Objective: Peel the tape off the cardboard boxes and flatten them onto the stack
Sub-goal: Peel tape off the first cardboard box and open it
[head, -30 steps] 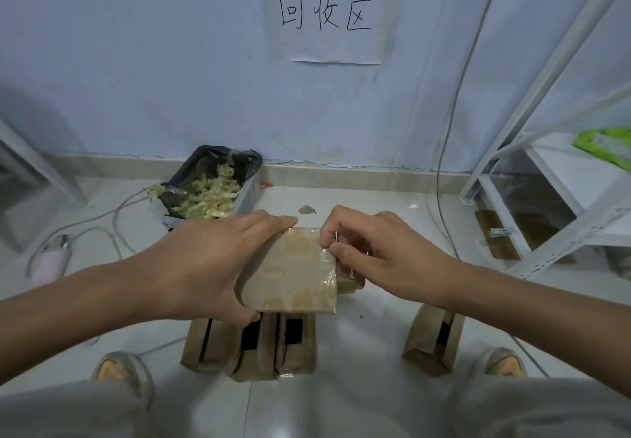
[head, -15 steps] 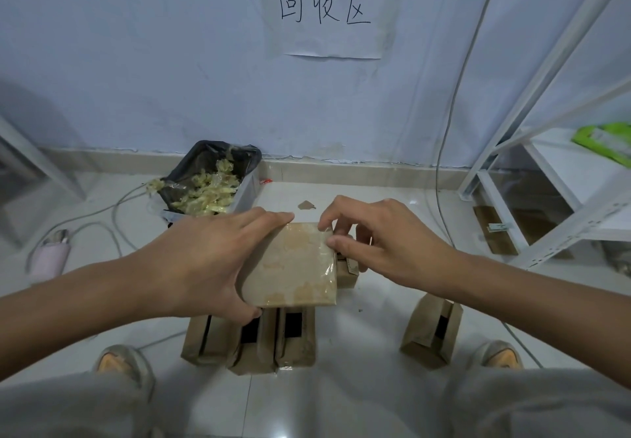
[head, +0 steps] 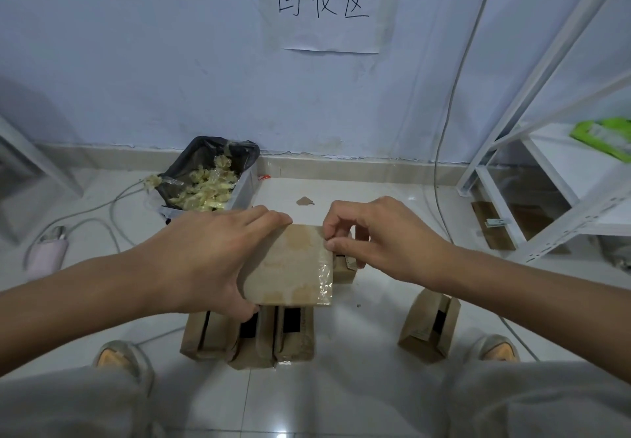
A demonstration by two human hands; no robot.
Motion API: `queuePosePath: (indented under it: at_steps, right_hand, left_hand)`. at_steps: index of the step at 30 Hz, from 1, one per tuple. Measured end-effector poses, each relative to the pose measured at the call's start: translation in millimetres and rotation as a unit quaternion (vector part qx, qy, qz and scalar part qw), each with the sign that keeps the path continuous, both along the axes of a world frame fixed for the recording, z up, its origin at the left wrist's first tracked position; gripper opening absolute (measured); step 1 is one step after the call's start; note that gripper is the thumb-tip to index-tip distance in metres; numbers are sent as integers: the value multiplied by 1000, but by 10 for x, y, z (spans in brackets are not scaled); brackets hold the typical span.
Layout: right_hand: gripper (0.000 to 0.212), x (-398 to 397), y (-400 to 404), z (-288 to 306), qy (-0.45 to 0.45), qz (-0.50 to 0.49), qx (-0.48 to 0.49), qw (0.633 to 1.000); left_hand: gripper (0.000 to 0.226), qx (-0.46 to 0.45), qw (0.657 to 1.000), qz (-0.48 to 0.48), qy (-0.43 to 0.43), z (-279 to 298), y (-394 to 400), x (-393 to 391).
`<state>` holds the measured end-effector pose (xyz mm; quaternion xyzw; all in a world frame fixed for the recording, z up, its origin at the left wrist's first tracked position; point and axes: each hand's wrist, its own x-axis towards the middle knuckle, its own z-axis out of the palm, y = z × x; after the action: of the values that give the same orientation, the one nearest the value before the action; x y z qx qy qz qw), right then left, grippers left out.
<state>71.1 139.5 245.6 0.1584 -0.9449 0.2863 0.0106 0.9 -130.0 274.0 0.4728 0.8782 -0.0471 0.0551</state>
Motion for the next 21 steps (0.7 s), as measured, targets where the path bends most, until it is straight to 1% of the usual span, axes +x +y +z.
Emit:
queuePosePath:
  at_steps: [2, 3, 6, 8, 11, 14, 15, 18, 19, 21]
  right_hand:
    - [8, -10, 6, 36, 72, 2, 77, 994]
    - [7, -13, 10, 63, 103, 2, 99, 990]
    - [6, -24, 4, 130, 153, 2, 132, 979]
    - [9, -41, -9, 158, 167, 3, 167, 972]
    - [16, -68, -5, 194, 180, 23, 206, 962]
    - [8, -93, 15, 192, 175, 66, 256, 949]
    - [10, -99, 26, 202, 178, 74, 282, 940]
    - [36, -104, 35, 300, 179, 101, 352, 913]
    - [40, -103, 21, 345, 179, 113, 378, 901]
    - [38, -114, 3, 398, 196, 136, 415, 878]
  left_hand:
    - [112, 5, 1000, -1, 5, 36, 14, -18]
    - [111, 7, 1000, 0, 9, 58, 22, -27]
    - [111, 17, 1000, 7, 5, 102, 35, -29]
    - [112, 21, 1000, 10, 3, 112, 37, -24]
    - [112, 14, 1000, 5, 22, 124, 48, -29]
    - [113, 1, 999, 7, 33, 153, 64, -23]
    - [113, -2, 999, 11, 33, 164, 71, -15]
    - [112, -4, 999, 19, 35, 199, 85, 8]
    - [112, -6, 999, 19, 39, 216, 90, 10]
    - [113, -12, 999, 20, 44, 244, 100, 5]
